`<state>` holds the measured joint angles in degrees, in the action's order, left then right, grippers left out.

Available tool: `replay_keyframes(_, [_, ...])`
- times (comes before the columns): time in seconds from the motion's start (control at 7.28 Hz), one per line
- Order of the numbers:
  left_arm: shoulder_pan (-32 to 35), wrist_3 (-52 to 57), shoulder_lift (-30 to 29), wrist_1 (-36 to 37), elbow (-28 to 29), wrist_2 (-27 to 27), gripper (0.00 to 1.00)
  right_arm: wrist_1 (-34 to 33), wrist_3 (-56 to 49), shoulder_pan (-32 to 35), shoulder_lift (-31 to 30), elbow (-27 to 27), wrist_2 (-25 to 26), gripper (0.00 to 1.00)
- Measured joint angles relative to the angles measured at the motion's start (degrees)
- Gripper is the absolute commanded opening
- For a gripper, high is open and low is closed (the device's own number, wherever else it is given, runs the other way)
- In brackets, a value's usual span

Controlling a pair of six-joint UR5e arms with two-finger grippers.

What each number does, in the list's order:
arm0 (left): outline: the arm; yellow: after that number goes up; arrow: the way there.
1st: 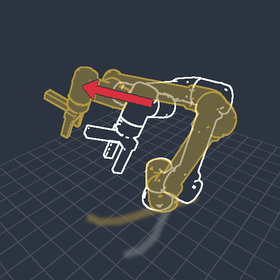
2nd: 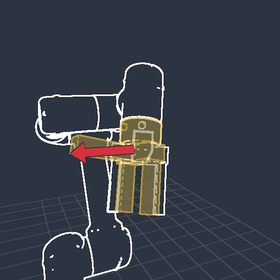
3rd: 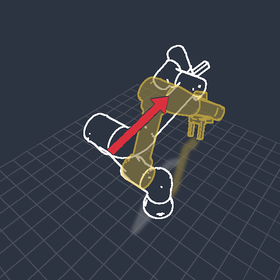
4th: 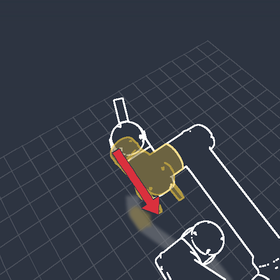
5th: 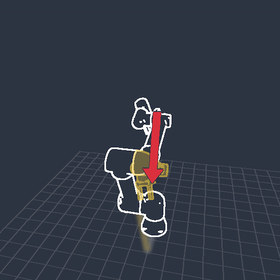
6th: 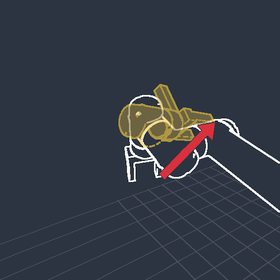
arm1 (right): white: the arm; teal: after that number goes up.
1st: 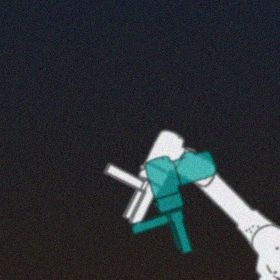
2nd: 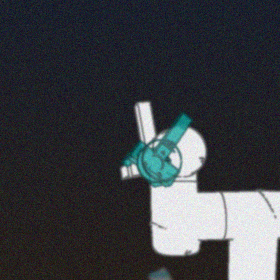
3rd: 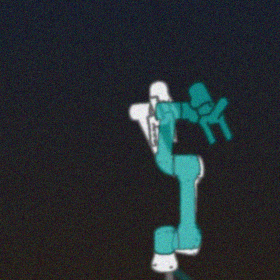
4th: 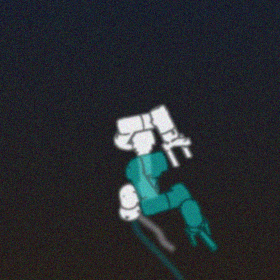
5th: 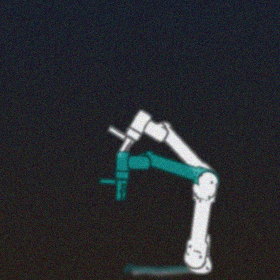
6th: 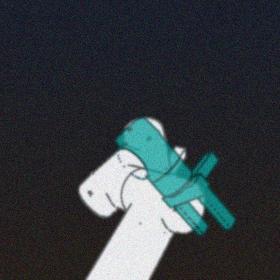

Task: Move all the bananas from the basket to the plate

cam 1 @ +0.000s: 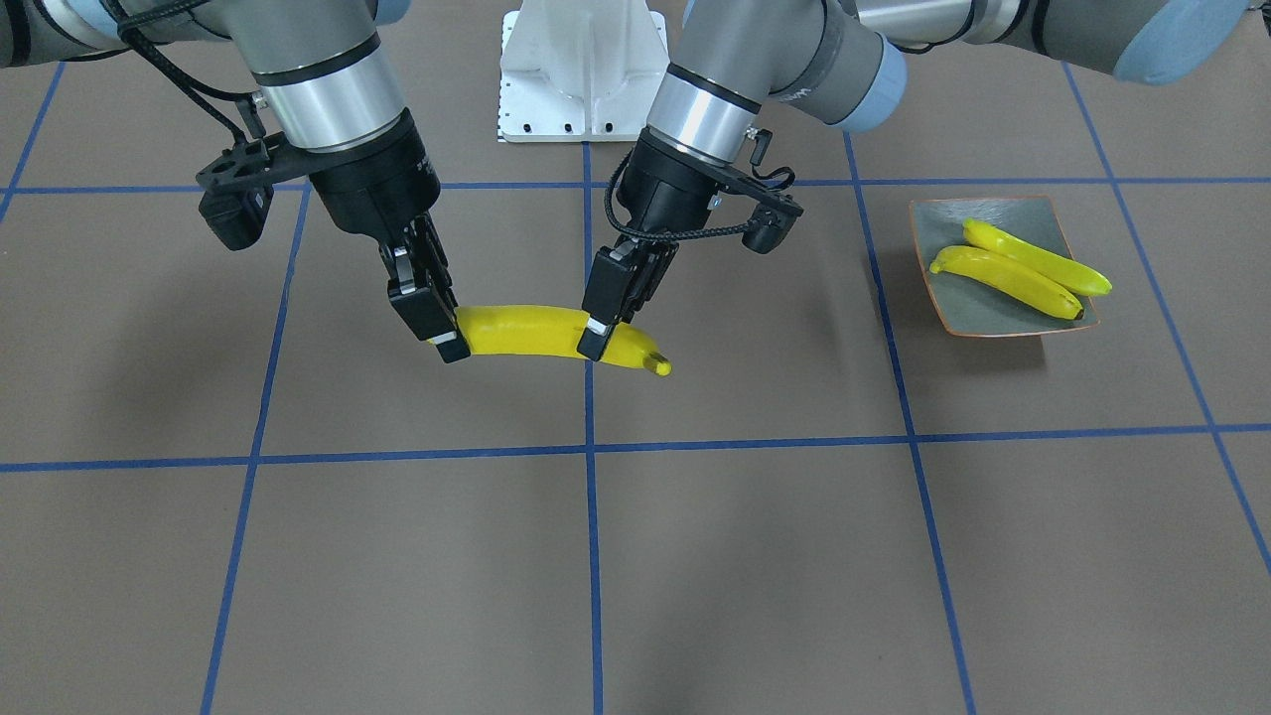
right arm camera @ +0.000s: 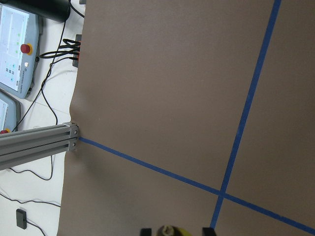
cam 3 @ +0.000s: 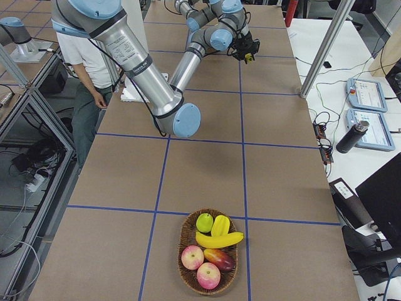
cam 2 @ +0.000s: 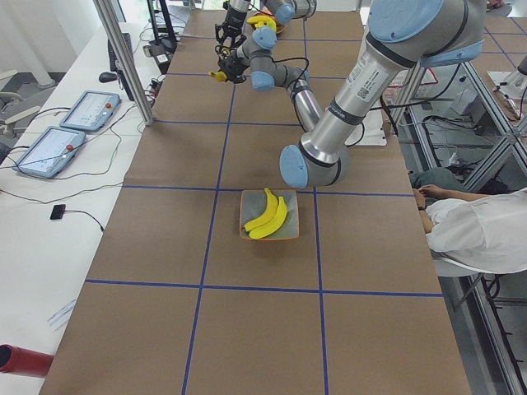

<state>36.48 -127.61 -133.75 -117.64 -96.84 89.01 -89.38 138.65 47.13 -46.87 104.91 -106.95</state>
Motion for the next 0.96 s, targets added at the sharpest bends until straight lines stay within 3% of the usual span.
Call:
replay_keyframes(0.14, [0.0, 0.0, 0.0, 0.0, -0.1, 0.0, 0.00, 0.0, 0.0, 0.0, 0.0, 0.4, 0.0, 1.00])
replay_keyframes(0.69, [0.2, 0.3, 0.4, 0.0, -1.0, 0.1, 0.00, 0.2, -0.9, 0.1, -0.4, 1.3, 0.3, 1.00])
replay_keyframes(0.96, [0.5, 3.1, 5.0, 0.1, -6.0, 0.5, 0.00, 0.1, -4.4, 1.1, -3.9, 4.4, -0.1, 1.00])
